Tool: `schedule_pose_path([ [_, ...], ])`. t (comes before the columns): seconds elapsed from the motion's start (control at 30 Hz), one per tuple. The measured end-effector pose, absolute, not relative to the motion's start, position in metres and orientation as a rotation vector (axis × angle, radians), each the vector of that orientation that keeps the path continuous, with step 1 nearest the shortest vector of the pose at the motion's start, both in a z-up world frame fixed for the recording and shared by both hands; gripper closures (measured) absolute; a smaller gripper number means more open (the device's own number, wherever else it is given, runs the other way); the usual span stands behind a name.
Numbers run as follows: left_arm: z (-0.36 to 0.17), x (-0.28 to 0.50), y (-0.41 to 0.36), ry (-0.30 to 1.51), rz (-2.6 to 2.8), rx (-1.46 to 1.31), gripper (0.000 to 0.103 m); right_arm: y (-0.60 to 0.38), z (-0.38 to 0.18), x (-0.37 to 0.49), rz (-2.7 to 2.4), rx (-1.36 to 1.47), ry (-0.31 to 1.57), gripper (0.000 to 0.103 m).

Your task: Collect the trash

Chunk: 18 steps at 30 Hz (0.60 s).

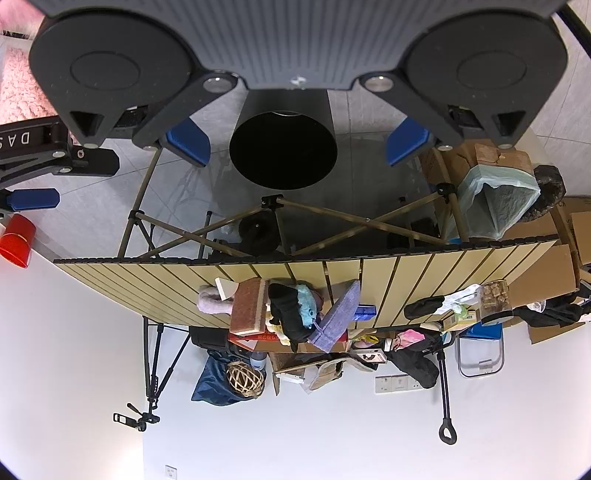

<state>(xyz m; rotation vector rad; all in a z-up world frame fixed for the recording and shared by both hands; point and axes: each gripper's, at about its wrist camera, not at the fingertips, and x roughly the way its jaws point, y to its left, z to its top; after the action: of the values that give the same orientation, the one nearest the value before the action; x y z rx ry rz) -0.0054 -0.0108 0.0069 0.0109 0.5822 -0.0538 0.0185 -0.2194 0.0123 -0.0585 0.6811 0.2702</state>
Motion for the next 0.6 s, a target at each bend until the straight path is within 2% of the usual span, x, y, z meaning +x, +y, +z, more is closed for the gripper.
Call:
schedule_pose_path([
  [0.6,0.0054,-0.0041,-0.0056,0.582,-0.053,0.009,0.000,-0.2194,0.0126,0.0180,0.270,-0.060,0.680,0.000],
])
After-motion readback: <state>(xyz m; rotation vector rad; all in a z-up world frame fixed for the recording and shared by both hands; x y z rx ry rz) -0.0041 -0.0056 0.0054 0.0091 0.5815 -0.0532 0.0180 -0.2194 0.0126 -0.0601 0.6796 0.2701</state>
